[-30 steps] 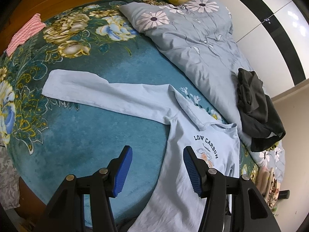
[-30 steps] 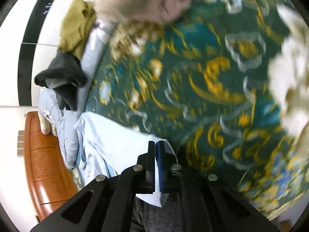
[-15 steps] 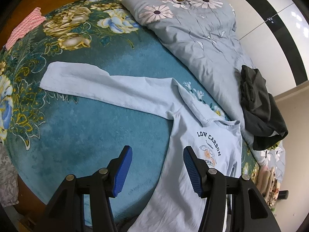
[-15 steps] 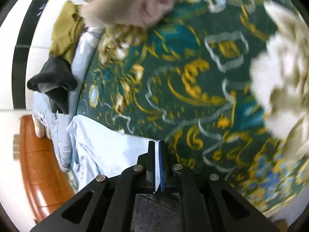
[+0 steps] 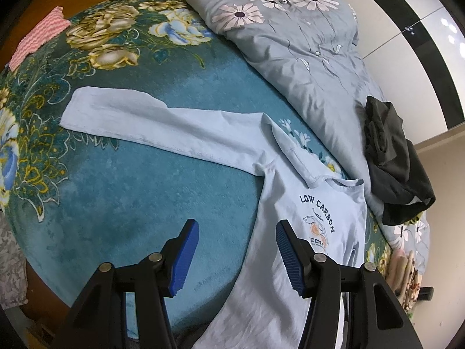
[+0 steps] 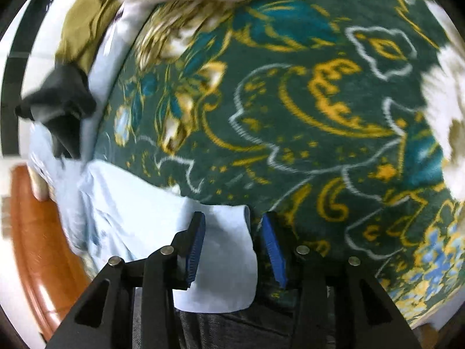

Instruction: Fold clothes

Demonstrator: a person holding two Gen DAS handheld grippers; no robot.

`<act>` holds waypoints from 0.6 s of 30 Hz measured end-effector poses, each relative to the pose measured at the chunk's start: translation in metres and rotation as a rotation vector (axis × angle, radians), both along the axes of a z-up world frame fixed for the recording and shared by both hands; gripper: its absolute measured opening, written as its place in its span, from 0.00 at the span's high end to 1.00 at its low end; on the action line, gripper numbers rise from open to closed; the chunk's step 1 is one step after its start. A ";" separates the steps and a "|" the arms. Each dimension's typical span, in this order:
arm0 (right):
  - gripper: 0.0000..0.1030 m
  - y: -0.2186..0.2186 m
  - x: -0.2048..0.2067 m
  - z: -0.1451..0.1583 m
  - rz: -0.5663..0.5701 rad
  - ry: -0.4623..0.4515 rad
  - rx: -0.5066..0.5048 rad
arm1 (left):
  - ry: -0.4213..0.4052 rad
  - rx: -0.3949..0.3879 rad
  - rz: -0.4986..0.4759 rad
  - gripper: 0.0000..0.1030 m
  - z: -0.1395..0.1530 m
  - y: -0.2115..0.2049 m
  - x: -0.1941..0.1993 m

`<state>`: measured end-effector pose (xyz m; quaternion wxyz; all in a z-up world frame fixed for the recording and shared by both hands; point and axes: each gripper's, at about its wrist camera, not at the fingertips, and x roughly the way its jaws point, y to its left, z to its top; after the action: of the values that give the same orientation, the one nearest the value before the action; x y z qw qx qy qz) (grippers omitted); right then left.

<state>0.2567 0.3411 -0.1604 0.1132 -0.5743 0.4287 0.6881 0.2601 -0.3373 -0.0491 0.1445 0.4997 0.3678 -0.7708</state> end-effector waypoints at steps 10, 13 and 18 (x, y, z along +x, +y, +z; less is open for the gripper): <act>0.97 0.001 -0.009 0.037 0.048 0.085 0.170 | -0.010 0.008 0.022 0.42 -0.003 -0.007 0.004; 0.97 0.018 -0.010 0.058 0.029 0.111 0.257 | -0.014 0.012 0.034 0.42 -0.005 -0.010 0.006; 0.97 0.035 -0.012 0.056 0.020 0.071 0.301 | -0.025 0.025 0.022 0.42 -0.012 -0.006 0.003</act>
<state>0.2445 0.3760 -0.1041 0.1759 -0.5303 0.3189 0.7656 0.2636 -0.3437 -0.0611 0.1513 0.5068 0.3813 -0.7582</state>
